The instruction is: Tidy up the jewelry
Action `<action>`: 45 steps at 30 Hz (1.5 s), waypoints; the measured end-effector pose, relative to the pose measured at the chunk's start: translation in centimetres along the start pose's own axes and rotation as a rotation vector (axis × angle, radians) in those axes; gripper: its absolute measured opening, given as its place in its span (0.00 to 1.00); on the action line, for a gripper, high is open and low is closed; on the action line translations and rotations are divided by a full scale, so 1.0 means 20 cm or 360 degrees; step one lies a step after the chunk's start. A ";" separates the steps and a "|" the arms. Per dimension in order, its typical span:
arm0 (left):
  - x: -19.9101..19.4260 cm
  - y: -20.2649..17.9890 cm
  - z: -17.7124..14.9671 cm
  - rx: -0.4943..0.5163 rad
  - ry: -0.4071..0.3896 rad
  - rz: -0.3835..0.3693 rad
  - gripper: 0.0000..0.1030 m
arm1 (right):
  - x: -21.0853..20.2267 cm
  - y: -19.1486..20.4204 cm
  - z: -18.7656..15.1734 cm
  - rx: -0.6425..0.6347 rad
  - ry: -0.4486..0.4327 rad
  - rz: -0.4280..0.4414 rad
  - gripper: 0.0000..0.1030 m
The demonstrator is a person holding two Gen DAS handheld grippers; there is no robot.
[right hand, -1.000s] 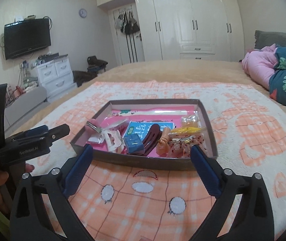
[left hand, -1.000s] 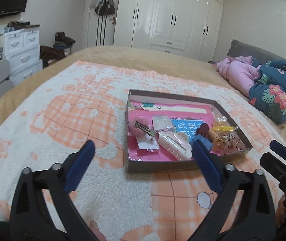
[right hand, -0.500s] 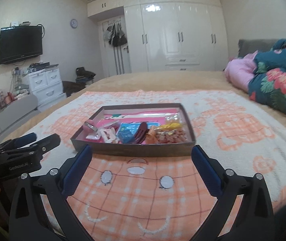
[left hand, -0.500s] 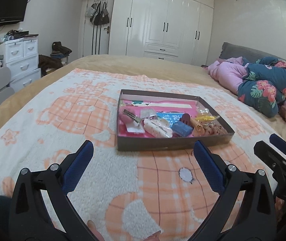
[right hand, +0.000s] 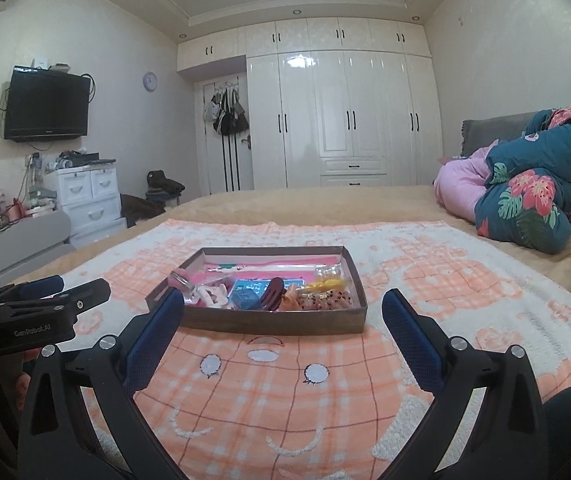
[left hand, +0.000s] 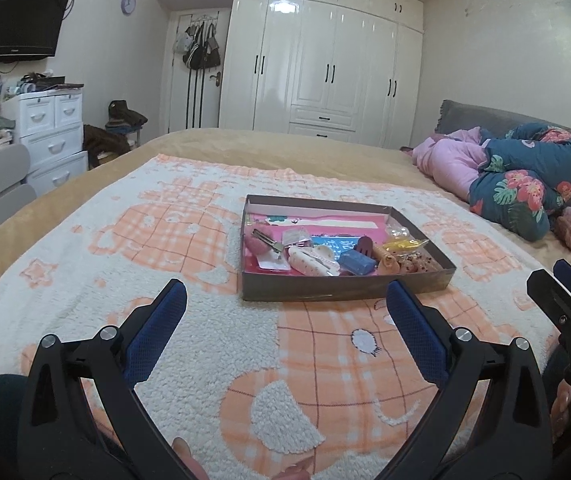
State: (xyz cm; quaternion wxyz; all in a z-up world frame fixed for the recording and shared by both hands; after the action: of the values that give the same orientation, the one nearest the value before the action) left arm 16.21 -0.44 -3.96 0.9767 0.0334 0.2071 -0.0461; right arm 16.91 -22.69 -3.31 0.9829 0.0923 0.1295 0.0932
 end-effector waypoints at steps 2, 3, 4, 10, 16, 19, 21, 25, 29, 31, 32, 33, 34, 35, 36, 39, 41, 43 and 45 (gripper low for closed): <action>-0.03 -0.01 0.00 0.0005 -0.0015 -0.0013 0.89 | -0.02 0.00 -0.01 -0.0003 0.0007 0.0012 0.94; -0.04 -0.02 0.00 0.0008 -0.0021 -0.0015 0.89 | -0.03 0.01 -0.01 -0.0004 0.0011 0.0018 0.94; -0.05 -0.02 0.00 0.0012 -0.0024 -0.0023 0.89 | -0.04 0.01 -0.02 -0.0006 0.0014 0.0022 0.94; -0.10 -0.03 -0.02 0.0023 -0.0041 -0.0023 0.89 | -0.07 0.03 -0.04 -0.0017 0.0031 0.0034 0.94; -0.08 -0.05 -0.03 0.0037 -0.0044 -0.0018 0.89 | -0.04 0.00 -0.05 -0.0007 0.0040 0.0014 0.94; -0.08 -0.05 -0.03 0.0036 -0.0042 -0.0012 0.89 | -0.03 -0.01 -0.06 0.0005 0.0046 0.0001 0.94; -0.08 -0.04 -0.03 0.0035 -0.0038 -0.0008 0.89 | -0.03 -0.02 -0.06 0.0007 0.0052 -0.0002 0.94; -0.08 -0.04 -0.03 0.0036 -0.0039 -0.0006 0.89 | -0.03 -0.01 -0.06 0.0001 0.0051 0.0000 0.94; -0.07 -0.04 -0.03 0.0035 -0.0034 0.0000 0.89 | -0.02 -0.02 -0.06 0.0000 0.0056 0.0001 0.94; -0.07 -0.04 -0.03 0.0033 -0.0031 0.0005 0.89 | -0.01 -0.02 -0.06 0.0002 0.0058 -0.0005 0.94; -0.07 -0.04 -0.03 0.0033 -0.0030 0.0006 0.89 | -0.02 -0.02 -0.06 0.0003 0.0059 -0.0005 0.94; -0.07 -0.03 -0.03 0.0034 -0.0031 0.0007 0.89 | -0.01 -0.02 -0.06 0.0005 0.0062 -0.0004 0.94; -0.07 -0.03 -0.03 0.0035 -0.0031 0.0008 0.89 | -0.02 -0.02 -0.06 0.0002 0.0060 -0.0007 0.94; -0.07 -0.04 -0.03 0.0035 -0.0031 0.0006 0.89 | -0.02 -0.02 -0.06 0.0000 0.0058 -0.0008 0.94; -0.07 -0.03 -0.03 0.0035 -0.0031 0.0010 0.89 | -0.02 -0.02 -0.06 0.0001 0.0057 -0.0006 0.94; -0.07 -0.03 -0.03 0.0036 -0.0031 0.0009 0.89 | -0.01 -0.02 -0.07 -0.0004 0.0066 -0.0002 0.94; -0.07 -0.03 -0.03 0.0035 -0.0040 0.0008 0.89 | -0.01 -0.02 -0.07 -0.0005 0.0065 -0.0001 0.94; -0.07 -0.04 -0.03 0.0036 -0.0044 0.0010 0.89 | -0.01 -0.02 -0.07 -0.0004 0.0063 -0.0001 0.94; -0.07 -0.04 -0.03 0.0035 -0.0038 0.0006 0.89 | -0.01 -0.02 -0.07 -0.0002 0.0065 -0.0001 0.94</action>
State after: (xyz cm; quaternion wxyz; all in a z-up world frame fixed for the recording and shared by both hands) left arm 14.64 -0.99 -3.99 0.9787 0.0439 0.1949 -0.0468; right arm 16.46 -22.88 -4.75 0.9801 0.0896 0.1495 0.0949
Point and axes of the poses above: each gripper's, at about its wrist camera, not at the fingertips, and x roughly the way its jaws point, y to its left, z to its top, the point moved 9 cm from there along x, roughly the way its jaws point, and after that the axes turned 9 degrees about x, right-handed, at the moved point
